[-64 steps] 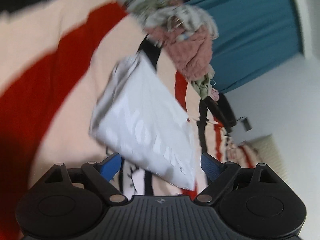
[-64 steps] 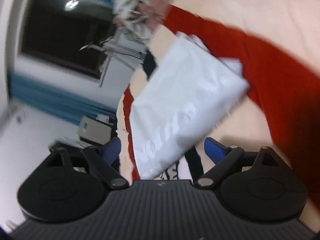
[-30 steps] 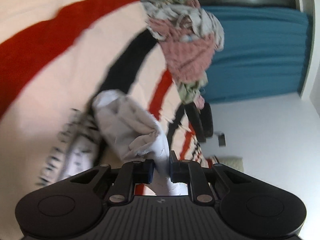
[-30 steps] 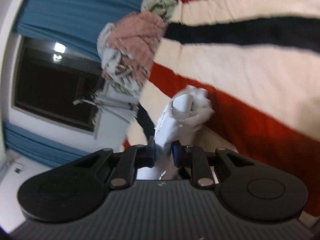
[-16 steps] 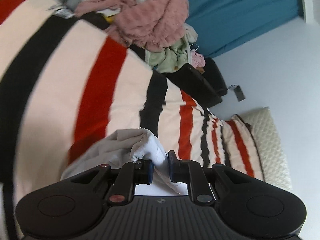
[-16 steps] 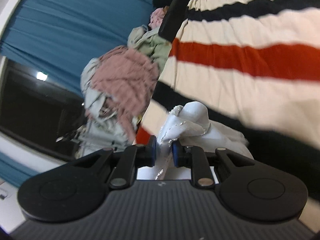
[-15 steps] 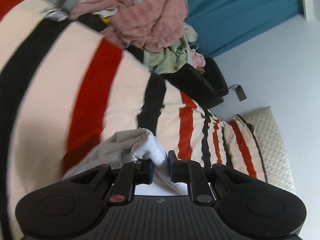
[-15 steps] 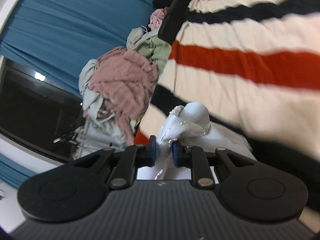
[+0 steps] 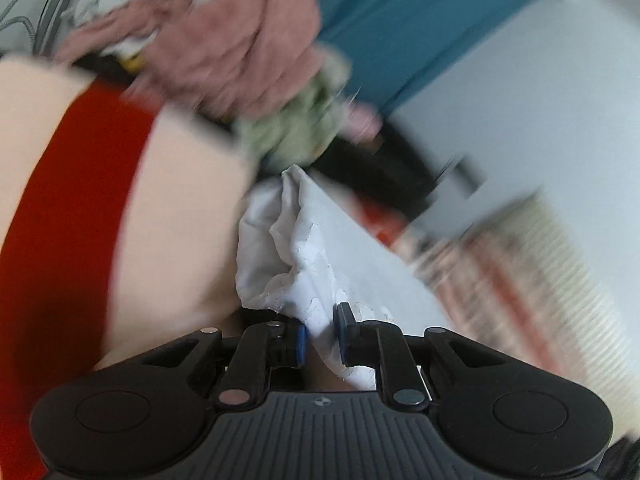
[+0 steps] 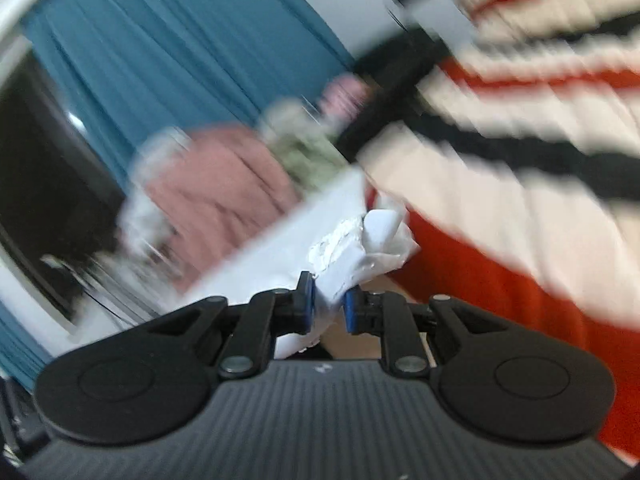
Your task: Fold clothes
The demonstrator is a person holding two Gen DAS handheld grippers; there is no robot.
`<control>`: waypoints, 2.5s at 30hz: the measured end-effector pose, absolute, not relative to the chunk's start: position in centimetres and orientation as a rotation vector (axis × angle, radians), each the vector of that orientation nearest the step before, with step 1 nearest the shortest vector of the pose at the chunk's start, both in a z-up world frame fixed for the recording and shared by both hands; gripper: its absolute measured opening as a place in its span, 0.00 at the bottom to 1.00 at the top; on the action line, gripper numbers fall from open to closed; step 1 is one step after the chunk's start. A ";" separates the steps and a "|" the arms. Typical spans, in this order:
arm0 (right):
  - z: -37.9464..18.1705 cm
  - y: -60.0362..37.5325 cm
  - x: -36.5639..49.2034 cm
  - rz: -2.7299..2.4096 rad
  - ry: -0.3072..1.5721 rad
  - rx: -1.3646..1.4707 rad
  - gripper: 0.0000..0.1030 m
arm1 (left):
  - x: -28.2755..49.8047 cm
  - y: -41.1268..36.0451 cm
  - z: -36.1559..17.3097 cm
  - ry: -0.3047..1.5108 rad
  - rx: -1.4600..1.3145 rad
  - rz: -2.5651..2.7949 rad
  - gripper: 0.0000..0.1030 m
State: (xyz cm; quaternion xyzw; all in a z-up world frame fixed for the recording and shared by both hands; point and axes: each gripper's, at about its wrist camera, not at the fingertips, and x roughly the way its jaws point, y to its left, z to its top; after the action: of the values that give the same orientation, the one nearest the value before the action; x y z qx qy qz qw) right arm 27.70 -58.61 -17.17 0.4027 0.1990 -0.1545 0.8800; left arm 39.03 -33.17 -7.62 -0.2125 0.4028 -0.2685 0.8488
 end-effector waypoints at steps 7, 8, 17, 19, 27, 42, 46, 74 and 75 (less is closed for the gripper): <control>-23.1 -56.8 24.3 -0.382 0.626 0.891 0.19 | 34.4 -31.4 -10.6 0.858 -0.276 -0.560 0.20; -22.1 -56.5 23.6 -0.384 0.626 0.871 0.19 | 33.7 -31.4 -9.7 0.852 -0.244 -0.563 0.20; -9.9 -51.8 17.1 -0.313 0.529 0.736 0.19 | 23.9 -28.7 4.6 0.652 -0.120 -0.629 0.44; -6.9 -50.3 15.6 -0.288 0.501 0.696 0.19 | 20.9 -27.8 7.9 0.610 -0.099 -0.639 0.46; 3.8 -43.1 7.5 -0.224 0.392 0.467 0.64 | 8.6 -22.8 20.5 0.465 0.013 -0.638 0.82; 0.4 -34.6 -2.6 -0.205 0.224 0.301 1.00 | -7.0 -16.1 17.2 0.257 0.063 -0.589 1.00; -2.2 -33.6 -2.9 -0.224 0.203 0.253 1.00 | -8.0 -15.6 14.3 0.250 0.065 -0.577 1.00; -9.3 -30.9 -0.5 -0.248 0.276 0.167 1.00 | -4.9 -12.7 6.9 0.313 0.063 -0.488 1.00; -9.3 -30.9 -0.4 -0.250 0.277 0.165 1.00 | -4.9 -12.8 6.9 0.311 0.066 -0.490 1.00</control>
State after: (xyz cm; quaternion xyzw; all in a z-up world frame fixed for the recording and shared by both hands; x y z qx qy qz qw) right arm -0.42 -30.91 -9.34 0.0818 0.1378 -0.1240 0.9793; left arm -4.95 -12.76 6.92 0.0324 0.1532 -0.2414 0.9577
